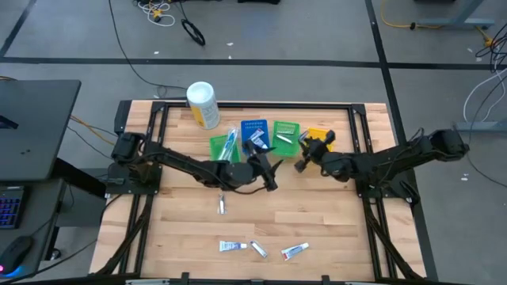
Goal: Pick & Place Travel size toiletries
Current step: Put the blue razor into the yellow basket, then put the white toothpaste into the blue basket
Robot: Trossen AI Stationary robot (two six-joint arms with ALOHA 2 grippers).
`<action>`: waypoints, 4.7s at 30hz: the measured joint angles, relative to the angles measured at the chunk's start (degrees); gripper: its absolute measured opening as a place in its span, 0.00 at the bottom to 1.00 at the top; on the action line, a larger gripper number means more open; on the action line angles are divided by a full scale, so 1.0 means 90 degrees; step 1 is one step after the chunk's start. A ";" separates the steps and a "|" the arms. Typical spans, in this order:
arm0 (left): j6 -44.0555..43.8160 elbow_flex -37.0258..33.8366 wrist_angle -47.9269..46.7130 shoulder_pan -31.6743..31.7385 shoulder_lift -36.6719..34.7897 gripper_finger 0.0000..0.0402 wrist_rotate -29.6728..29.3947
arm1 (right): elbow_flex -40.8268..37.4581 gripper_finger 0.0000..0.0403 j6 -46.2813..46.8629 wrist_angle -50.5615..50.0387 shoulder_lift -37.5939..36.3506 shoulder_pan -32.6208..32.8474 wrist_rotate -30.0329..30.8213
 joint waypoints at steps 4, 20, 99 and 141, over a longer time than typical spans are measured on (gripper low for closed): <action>-0.0187 0.0000 -0.0139 -0.0124 0.0000 0.57 -0.0002 | 0.0000 0.14 0.1503 -0.1534 0.0001 -0.0573 -0.0195; -0.0207 0.0002 -0.0145 -0.0178 0.0000 0.57 -0.0003 | 0.0000 0.14 0.3705 -0.4320 0.0005 -0.2424 -0.3711; -1.0066 0.0010 -0.7901 -0.1232 -0.0005 0.57 0.2737 | 0.1088 0.52 0.0362 -0.1645 0.0012 -0.1463 -0.4733; -0.4882 0.0015 -0.4251 -0.3196 0.0957 0.57 0.2986 | 0.1086 0.52 0.0362 -0.1851 0.0096 -0.1453 -0.4823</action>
